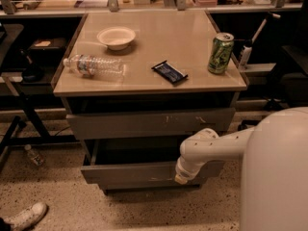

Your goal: Close middle drawer

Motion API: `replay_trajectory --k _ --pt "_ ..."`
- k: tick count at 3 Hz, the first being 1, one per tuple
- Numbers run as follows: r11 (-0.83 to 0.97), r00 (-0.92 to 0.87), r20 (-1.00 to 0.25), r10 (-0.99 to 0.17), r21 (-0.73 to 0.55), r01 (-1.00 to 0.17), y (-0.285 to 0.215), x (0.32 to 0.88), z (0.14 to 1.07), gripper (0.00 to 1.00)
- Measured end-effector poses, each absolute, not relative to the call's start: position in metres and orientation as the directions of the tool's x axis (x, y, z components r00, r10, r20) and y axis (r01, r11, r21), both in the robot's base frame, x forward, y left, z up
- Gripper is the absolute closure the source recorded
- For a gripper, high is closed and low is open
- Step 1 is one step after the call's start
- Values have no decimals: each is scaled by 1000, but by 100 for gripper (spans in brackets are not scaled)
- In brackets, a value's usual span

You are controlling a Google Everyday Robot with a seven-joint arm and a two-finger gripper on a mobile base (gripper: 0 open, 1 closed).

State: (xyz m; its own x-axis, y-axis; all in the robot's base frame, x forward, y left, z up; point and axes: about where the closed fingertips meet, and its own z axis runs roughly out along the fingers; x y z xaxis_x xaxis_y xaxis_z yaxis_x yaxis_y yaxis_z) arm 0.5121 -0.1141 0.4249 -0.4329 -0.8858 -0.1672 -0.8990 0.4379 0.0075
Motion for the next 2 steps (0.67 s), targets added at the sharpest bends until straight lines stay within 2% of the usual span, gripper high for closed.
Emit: replay_trajectory --k 2 --pt "420 -408 -141 -902 -69 -905 -107 550 426 100"
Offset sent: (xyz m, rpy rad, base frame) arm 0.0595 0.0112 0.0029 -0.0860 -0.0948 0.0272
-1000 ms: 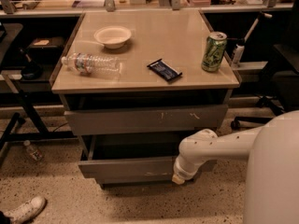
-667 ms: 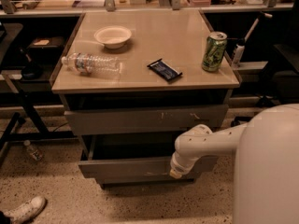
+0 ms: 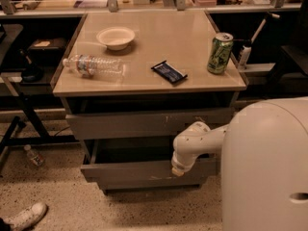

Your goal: Close middle drawer

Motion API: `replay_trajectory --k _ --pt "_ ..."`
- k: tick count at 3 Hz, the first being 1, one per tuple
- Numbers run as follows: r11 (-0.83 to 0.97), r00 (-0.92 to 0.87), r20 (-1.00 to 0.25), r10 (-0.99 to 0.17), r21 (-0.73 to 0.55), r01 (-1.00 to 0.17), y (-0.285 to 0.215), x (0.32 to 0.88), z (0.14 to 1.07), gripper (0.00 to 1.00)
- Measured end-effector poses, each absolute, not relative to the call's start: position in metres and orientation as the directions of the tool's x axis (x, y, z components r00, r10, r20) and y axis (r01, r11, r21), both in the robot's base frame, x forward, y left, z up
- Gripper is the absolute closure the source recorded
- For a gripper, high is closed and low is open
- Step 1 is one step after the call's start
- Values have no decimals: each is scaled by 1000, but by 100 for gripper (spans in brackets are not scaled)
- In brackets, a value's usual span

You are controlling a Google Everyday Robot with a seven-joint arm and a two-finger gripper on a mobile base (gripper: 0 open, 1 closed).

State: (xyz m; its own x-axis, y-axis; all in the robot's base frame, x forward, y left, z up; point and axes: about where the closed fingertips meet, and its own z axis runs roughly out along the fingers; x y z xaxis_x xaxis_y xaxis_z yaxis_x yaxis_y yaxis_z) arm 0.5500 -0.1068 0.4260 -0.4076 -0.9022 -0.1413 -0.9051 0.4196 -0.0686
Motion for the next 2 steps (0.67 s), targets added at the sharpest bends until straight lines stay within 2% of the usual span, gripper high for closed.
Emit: replay_trajectory --k 1,2 --pt "415 -403 -130 -906 -88 -905 -108 562 427 100" --pt "415 -403 -130 -906 -88 -905 -108 562 427 81"
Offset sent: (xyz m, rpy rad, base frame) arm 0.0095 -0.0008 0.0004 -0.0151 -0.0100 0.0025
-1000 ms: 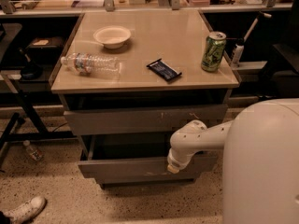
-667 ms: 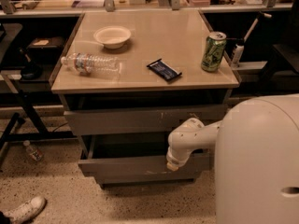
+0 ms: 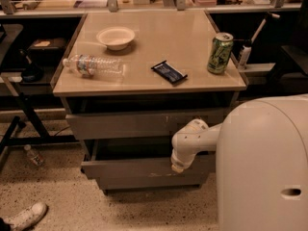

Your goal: Close middle drawer

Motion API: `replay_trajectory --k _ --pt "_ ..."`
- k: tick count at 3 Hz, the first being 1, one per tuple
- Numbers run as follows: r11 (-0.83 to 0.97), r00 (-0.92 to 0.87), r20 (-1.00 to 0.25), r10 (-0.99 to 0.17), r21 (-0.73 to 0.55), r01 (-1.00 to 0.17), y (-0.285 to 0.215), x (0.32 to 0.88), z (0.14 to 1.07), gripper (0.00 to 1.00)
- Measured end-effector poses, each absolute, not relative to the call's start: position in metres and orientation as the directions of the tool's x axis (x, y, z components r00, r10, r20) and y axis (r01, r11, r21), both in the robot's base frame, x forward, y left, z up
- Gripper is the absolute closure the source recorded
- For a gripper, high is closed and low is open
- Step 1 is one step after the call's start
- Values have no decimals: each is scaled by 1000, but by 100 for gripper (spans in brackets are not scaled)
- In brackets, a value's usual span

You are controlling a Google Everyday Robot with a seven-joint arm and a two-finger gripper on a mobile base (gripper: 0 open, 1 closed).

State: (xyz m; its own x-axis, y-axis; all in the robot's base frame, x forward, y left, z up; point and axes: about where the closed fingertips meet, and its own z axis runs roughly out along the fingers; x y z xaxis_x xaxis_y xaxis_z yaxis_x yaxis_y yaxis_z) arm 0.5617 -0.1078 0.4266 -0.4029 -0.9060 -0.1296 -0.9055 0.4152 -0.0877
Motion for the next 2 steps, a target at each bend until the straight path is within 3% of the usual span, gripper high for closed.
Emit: replay_trajectory --k 2 --pt "415 -403 -130 -906 -88 -906 -108 562 427 34"
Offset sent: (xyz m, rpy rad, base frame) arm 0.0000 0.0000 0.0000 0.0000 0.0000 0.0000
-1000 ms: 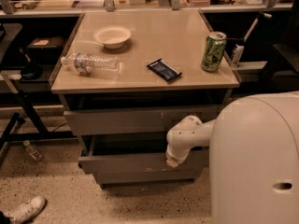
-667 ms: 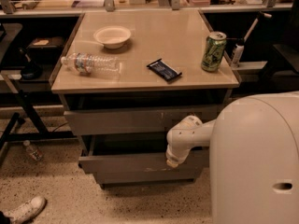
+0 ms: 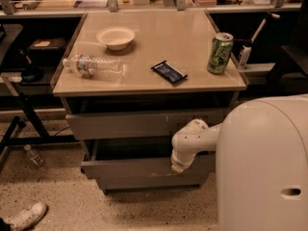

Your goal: Close middle drawer

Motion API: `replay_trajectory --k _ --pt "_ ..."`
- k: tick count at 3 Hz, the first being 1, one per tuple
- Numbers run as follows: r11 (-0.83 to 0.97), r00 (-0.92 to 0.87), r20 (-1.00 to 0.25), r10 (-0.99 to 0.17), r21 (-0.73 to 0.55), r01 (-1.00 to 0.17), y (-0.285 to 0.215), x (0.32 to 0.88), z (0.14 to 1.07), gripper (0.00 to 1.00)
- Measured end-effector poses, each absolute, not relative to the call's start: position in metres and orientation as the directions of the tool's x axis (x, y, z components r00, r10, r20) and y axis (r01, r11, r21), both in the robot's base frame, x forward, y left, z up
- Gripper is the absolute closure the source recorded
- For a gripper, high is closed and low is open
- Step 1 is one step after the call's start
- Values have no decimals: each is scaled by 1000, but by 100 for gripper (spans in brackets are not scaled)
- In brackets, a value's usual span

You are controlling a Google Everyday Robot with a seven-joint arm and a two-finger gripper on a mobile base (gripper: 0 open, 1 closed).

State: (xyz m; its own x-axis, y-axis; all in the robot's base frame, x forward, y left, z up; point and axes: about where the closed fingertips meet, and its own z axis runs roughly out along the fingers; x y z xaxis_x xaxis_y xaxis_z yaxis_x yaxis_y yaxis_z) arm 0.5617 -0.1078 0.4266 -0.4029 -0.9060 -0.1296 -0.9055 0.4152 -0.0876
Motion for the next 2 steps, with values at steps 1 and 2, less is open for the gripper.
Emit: replay_trajectory --k 1,2 --pt "415 -403 -130 -906 -88 -906 -108 562 427 11" --pt "415 -403 -129 -906 -87 -906 -108 562 426 0"
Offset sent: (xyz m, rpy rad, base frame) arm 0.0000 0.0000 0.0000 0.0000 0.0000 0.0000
